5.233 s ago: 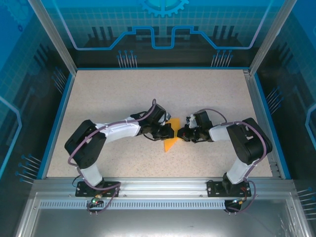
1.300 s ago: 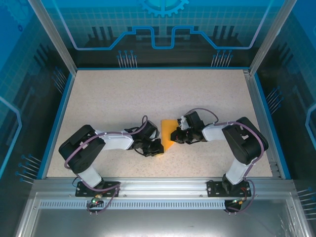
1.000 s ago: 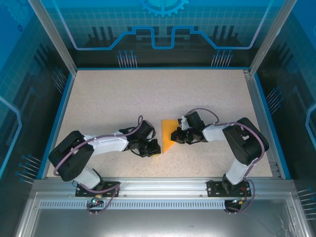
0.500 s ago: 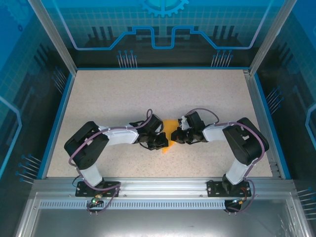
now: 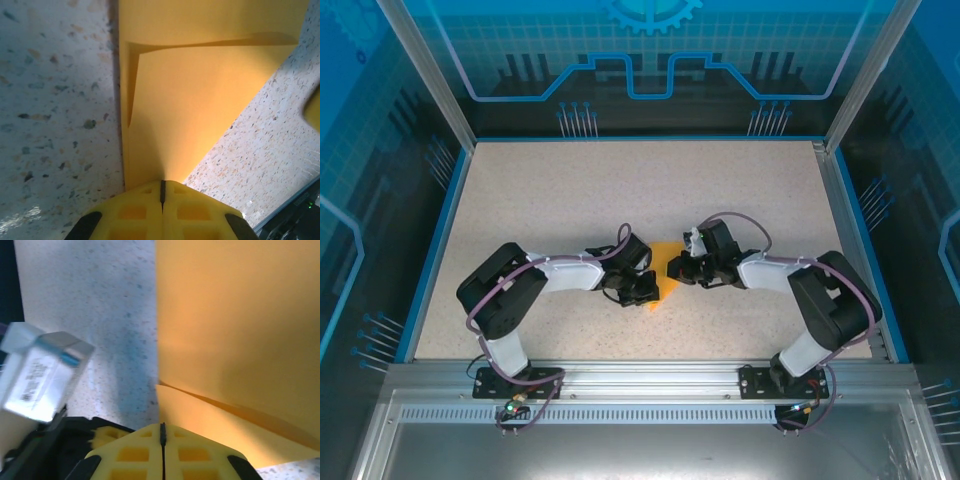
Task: Fold a paper plane with a square sheet of paper (pick it up from the middle)
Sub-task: Third fold the triangle at the center of the table.
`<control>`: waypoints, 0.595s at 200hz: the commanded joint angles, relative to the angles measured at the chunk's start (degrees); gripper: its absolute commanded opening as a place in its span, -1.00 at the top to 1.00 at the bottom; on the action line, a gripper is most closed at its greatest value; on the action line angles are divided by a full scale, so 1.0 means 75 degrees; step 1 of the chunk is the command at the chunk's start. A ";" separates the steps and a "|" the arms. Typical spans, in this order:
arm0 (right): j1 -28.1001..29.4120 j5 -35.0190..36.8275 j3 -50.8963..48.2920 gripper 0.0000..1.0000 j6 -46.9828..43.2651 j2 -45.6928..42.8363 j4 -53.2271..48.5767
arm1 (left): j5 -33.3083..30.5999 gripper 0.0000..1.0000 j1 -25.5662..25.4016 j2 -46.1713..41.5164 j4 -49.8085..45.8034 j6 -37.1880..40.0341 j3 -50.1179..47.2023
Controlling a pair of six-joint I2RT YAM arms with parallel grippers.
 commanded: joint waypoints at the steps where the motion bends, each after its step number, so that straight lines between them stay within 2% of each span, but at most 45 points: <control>1: 0.0307 0.0145 -0.0076 0.89 0.0095 -0.0103 -0.0070 | -0.0501 0.89 -0.0032 0.0071 -0.0785 0.0173 -0.0132; 32: 0.0583 0.0266 -0.0381 0.90 0.0326 0.0124 0.0362 | -0.0483 0.89 -0.0033 0.0121 -0.0828 0.0195 -0.0062; 82: 0.0589 0.0374 -0.0722 0.92 0.0410 0.0861 0.0979 | -0.0536 0.90 -0.0032 0.0117 -0.0839 0.0176 -0.0107; 119: 0.0209 0.0487 -0.0802 0.91 0.0230 0.1015 0.1009 | -0.0602 0.91 -0.0033 0.0118 -0.0885 0.0193 -0.0202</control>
